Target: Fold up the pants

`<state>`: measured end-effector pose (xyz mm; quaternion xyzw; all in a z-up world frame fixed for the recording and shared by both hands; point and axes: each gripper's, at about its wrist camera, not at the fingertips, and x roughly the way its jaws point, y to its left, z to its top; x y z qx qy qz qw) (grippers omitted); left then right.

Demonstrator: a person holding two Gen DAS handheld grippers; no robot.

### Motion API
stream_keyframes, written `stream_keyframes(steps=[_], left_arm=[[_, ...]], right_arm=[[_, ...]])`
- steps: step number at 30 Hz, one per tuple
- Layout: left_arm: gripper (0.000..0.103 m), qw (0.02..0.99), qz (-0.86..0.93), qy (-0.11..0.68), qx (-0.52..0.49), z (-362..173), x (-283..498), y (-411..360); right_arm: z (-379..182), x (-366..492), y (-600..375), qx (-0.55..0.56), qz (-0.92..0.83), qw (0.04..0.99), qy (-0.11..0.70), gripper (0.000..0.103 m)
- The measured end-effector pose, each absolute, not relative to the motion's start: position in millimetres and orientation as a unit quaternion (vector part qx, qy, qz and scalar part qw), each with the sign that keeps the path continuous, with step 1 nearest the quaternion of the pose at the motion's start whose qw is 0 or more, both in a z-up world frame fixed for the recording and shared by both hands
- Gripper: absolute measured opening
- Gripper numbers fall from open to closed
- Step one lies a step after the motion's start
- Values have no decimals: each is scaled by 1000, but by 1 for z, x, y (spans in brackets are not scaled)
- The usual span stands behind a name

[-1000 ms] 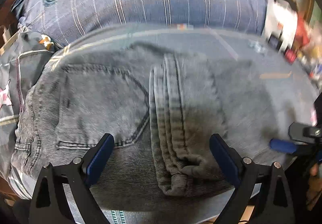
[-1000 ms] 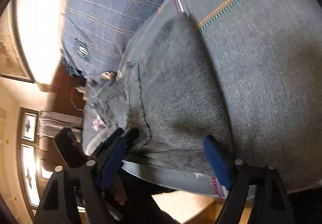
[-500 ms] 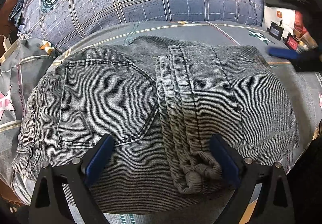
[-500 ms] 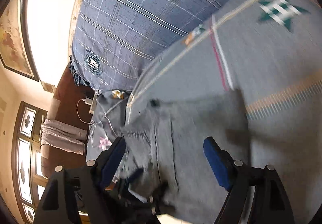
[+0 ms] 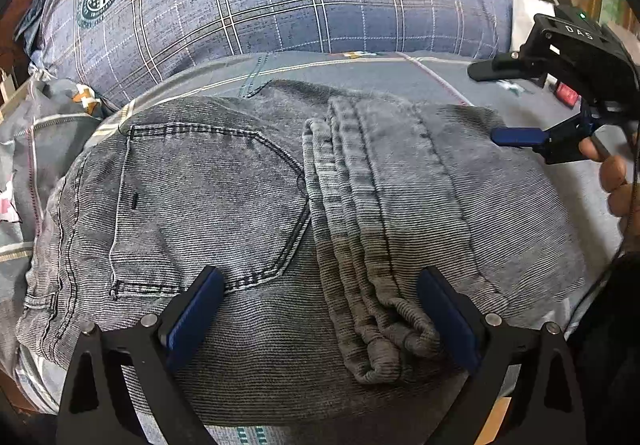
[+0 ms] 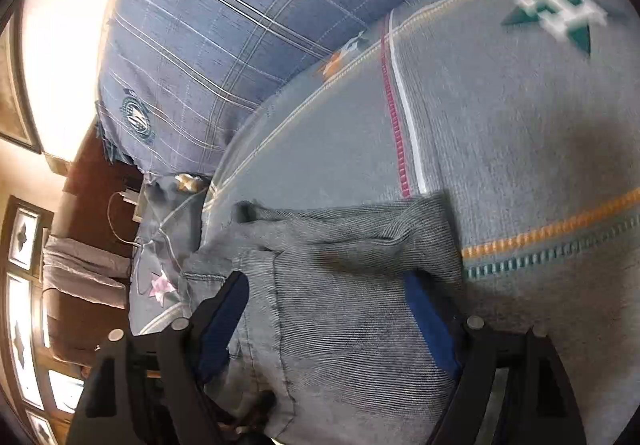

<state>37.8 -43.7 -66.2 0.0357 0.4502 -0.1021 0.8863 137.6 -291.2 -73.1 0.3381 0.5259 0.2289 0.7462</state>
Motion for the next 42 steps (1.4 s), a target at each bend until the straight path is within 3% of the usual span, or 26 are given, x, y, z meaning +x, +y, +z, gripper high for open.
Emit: stream_keyframes(steps=[7,13,20,25,30,37,42], left_arm=[[97,908,-90,405,-49,-38,30,-5],[97,920,-56,377,-88,-22,14,27],[97,922,21,363,-130,-15,0,73],[97,906,63,376,-185,-19,-6,113],[97,890,105,377,-235,-22,-9,150],[97,882,138,416,-172,-32,30,158],[98,858,135,476,-137,-73,46,156]], right_arm=[[-19,95,-281,335,271,769,472,83],[-71,76,-272,326,250,743,529,83],[-34,52,-248,315,333,738,495,83],[-76,45,-222,300,335,709,543,83],[-32,45,-213,264,363,730,515,83],[21,101,-135,286,442,685,503,83],[-4,160,-50,314,443,635,550,83]])
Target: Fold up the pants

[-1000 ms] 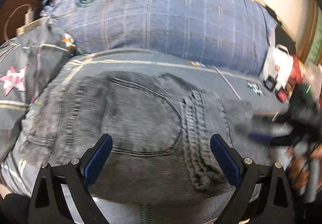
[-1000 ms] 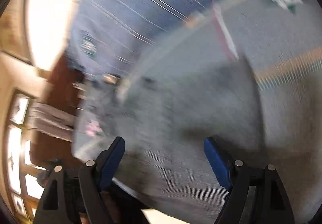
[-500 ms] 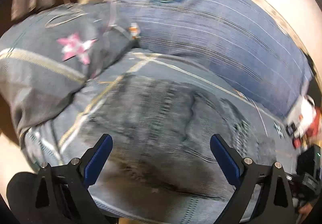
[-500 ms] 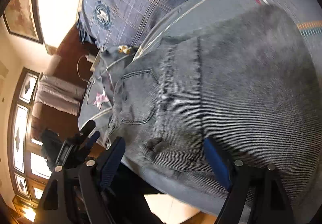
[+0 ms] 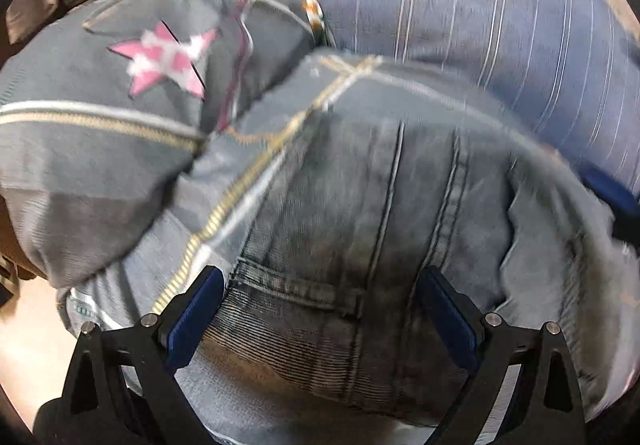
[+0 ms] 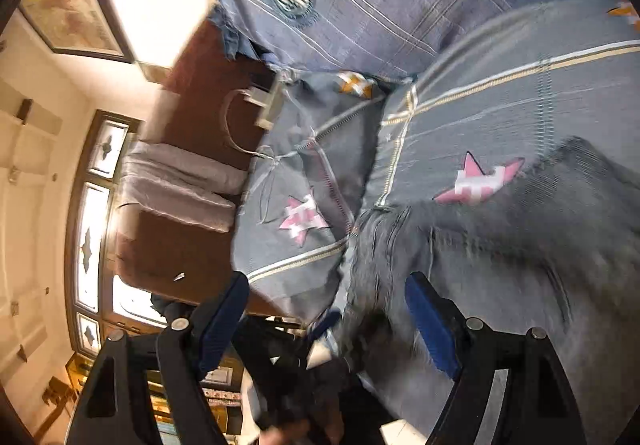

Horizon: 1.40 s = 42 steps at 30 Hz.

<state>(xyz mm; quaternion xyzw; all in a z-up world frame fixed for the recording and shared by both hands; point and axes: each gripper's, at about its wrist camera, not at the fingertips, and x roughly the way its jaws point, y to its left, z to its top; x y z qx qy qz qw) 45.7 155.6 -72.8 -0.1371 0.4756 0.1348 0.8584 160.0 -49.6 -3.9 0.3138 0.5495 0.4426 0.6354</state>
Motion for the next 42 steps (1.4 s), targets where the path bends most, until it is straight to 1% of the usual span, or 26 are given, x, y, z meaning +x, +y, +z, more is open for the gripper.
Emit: stream_keyframes(steps=[2,3,4,5,6,7,9,12,14,16,17,18,21,23,25,27,28,29,30,31,34,35,38,39,40,42], left_arm=[[98,860,133,473,-134,-75,45,155],[98,862,130,474,-128,-74,45,154],[98,862,125,477,-120,-74,45,153],[98,863,121,476,-116,-74,43,153],[98,864,119,475,-116,-74,42,154],[98,864,118,475,-121,-75,42,155],[98,864,116,473,-128,-76,40,157],[98,865,114,471,-130,-75,40,156],[98,869,110,464,-135,-73,38,157],[97,872,105,452,-157,-67,29,164],[97,877,103,441,-164,-62,24,167],[97,883,106,426,-167,-57,18,171],[97,889,115,404,-185,-47,7,184],[97,892,128,381,-204,-39,-4,196],[97,892,143,366,-226,-33,-13,210],[97,891,157,348,-246,-26,-21,220],[97,890,161,343,-252,-23,-26,225],[97,891,160,343,-252,-20,-29,226],[97,892,160,341,-249,-19,-31,227],[97,895,165,337,-242,-16,-33,228],[97,891,166,340,-251,-16,-37,228],[97,890,166,342,-254,-16,-39,227],[97,890,159,346,-250,-13,-36,222],[97,891,159,346,-247,-11,-37,219],[97,893,154,346,-243,-8,-37,218],[97,900,156,334,-233,-3,-41,216]], right_arm=[[-32,178,-32,308,418,636,571,83],[-56,186,-23,308,394,628,597,83],[-82,192,-18,311,361,615,628,76],[-88,192,-23,334,347,620,619,73],[-81,191,-26,342,347,620,615,74],[-71,189,-26,325,341,629,618,75],[-49,185,-23,314,355,647,597,75],[-33,184,-6,338,399,628,577,77],[-39,182,13,310,414,630,580,80],[-74,184,33,260,393,626,622,81],[-79,184,30,278,388,627,615,80],[-71,183,24,294,389,628,607,80],[-40,173,14,288,402,641,587,80],[-29,162,5,315,430,625,571,80],[-35,149,2,346,445,601,566,81],[-59,141,11,327,435,595,591,82],[-77,140,12,304,410,599,616,78],[-89,138,10,299,387,613,620,64],[-84,137,7,305,390,614,615,65],[-77,136,6,311,401,605,613,73],[-49,130,8,312,429,617,582,75],[-43,129,12,317,444,612,573,79],[-53,133,30,311,447,614,571,87],[-72,139,39,290,421,619,596,87],[-87,141,41,287,396,615,618,78],[-68,139,37,291,415,617,602,79]])
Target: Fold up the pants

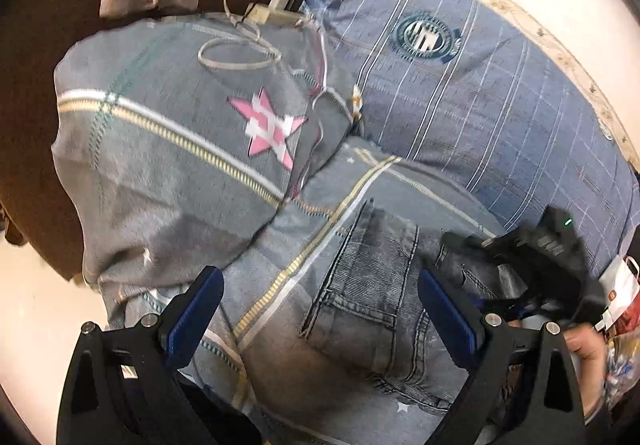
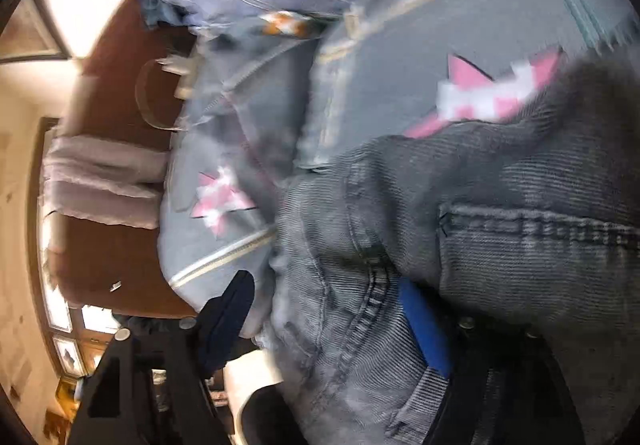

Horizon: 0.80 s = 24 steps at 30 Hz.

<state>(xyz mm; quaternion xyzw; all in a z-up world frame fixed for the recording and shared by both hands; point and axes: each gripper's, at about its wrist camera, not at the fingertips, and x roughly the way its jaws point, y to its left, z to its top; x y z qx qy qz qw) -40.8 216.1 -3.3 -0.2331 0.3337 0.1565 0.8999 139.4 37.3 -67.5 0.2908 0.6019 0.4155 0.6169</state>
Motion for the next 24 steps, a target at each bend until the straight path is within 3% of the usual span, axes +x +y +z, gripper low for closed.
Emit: stream_keyframes(steps=[3,5,6,8,14,20,24], left_arm=[[97,894,160,342,-241,-5,-41,219],[97,890,162,344,-251,-7,-42,221],[97,890,160,345,-253,-8,-42,221],[97,890,158,347,-250,-8,-43,220],[97,887,157,347,-262,-13,-44,221],[97,886,143,361,-252,-17,-41,213],[97,886,150,361,-252,-20,-39,213]], right_arm=[[-37,140,33,304,442,630,562,80],[-39,145,35,300,435,639,559,93],[-55,150,39,282,409,641,585,94],[-76,155,42,277,387,632,612,93],[-18,138,15,289,417,651,565,93],[-80,154,30,301,362,632,616,92],[-46,153,27,309,391,641,584,92]])
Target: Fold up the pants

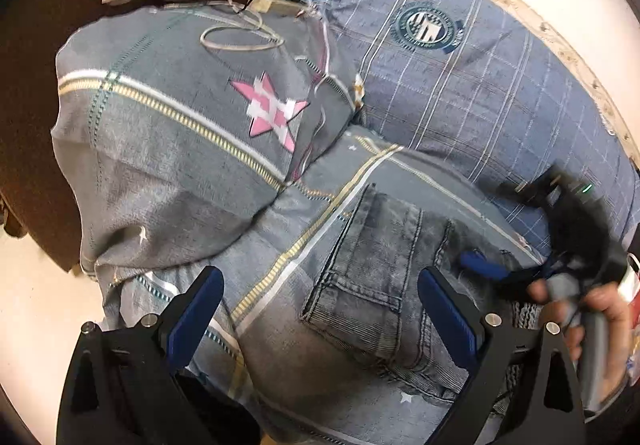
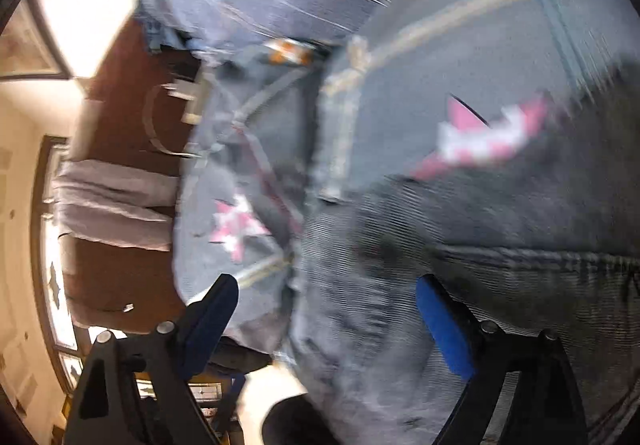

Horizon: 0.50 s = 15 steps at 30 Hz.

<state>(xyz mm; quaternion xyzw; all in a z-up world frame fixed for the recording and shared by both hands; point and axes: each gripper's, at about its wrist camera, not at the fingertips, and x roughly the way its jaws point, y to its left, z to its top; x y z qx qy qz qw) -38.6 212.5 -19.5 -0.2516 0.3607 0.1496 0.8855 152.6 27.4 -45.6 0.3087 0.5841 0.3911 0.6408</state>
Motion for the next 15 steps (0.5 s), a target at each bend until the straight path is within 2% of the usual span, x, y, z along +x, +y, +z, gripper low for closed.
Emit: stream_keyframes(steps=[3,6,9,12,15], left_arm=[[97,883,150,366,-253,-23,-37,211],[97,883,148,368,-253,-23,-38,209],[97,885,146,367,-246,-22,-39,205],[97,885,142,366,-251,-22,-39,203],[97,881,131,368,-265,-20,-38,200]], right_arm=[[-37,157,43,305,416,643,566,92],[-80,170,60,288,381,628,615,93],[-59,166,52,280,381,637,609,92],[-26,152,41,277,408,658,569,93],[-39,146,40,273,396,658,580,95]])
